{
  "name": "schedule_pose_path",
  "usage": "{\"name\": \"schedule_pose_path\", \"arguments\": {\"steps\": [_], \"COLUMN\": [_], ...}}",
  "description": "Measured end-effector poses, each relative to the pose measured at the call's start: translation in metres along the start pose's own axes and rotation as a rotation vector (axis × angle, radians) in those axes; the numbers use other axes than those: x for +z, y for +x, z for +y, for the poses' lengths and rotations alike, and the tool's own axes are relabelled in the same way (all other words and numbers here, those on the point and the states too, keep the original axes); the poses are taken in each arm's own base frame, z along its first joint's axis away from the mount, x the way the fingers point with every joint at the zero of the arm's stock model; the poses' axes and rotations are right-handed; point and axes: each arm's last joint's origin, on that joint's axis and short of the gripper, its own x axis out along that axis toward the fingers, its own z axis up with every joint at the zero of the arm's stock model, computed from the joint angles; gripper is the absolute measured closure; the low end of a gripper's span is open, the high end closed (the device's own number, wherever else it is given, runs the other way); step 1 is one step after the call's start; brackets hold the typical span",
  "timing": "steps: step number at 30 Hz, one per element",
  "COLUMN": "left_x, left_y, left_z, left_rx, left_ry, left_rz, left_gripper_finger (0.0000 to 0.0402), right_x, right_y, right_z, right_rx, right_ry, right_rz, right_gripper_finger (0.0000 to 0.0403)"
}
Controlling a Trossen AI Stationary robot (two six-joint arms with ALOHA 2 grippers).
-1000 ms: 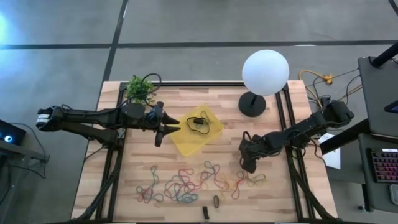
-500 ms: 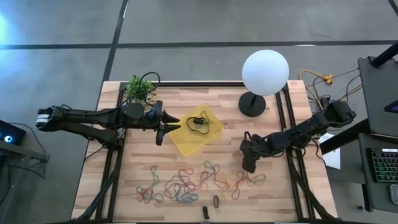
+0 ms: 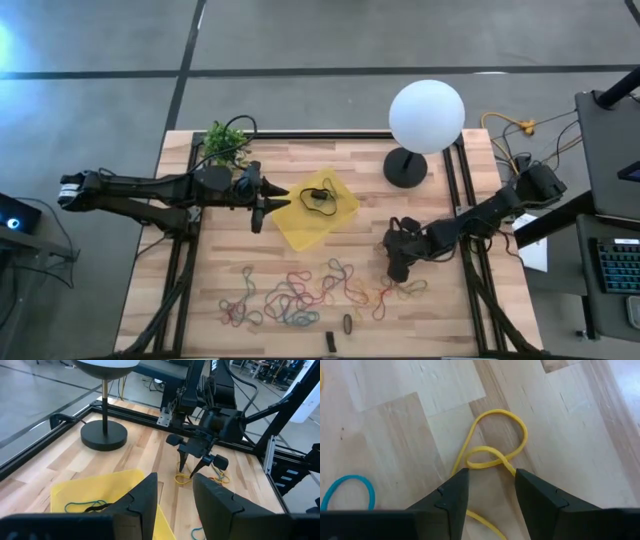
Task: Pick and place rubber bands into bin
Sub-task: Put the yellow rubber band into the yellow bin
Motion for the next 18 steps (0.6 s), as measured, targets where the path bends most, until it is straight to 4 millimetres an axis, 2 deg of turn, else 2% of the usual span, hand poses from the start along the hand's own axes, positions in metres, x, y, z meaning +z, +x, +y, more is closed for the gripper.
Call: {"name": "schedule_pose_path", "arguments": {"steps": [6,14,18], "left_x": [0.0001,0.0003,0.0004], "left_y": [0.0000,-0.0001,-0.0001], "left_z": [0.0003,0.0006,0.0006], "left_rx": [0.011,0.022,0.022], "left_ry": [0.000,0.000,0.000], "left_rz": [-0.003,-0.007,-0.008], "left_gripper_finger": [0.0292,0.0292,0.0292], "right_x": [0.0011,0.0026,0.0046], "right_y": [-0.0011,-0.0016,-0.0034], "right_z": [0.0005,0.0023,0.0034], "right_rx": [0.000,0.017,0.023], "right_ry": [-0.009,0.010,0.009], "right_rz": [-0.006,-0.014,-0.026], "right_gripper_finger": [0.0294,0.0380,0.0394]}}
